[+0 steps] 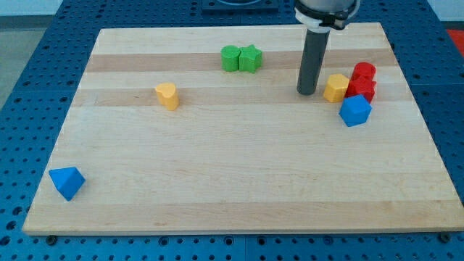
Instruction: Push the yellow heart into blue cube
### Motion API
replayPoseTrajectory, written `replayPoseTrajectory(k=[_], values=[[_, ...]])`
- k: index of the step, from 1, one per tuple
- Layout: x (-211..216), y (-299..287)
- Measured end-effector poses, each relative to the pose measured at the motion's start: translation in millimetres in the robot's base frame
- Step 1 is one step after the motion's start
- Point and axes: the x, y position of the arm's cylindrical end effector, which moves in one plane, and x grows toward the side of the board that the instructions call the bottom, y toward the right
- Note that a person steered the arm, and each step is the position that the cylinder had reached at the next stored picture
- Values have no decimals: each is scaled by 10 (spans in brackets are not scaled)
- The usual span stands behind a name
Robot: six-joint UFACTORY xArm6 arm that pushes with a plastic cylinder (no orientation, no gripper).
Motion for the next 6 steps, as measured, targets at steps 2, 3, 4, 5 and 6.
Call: replayPoseTrajectory(k=[2, 3, 4, 5, 6], values=[[7, 233], [8, -311], [7, -1042], [-125, -1607], [-288, -2238]])
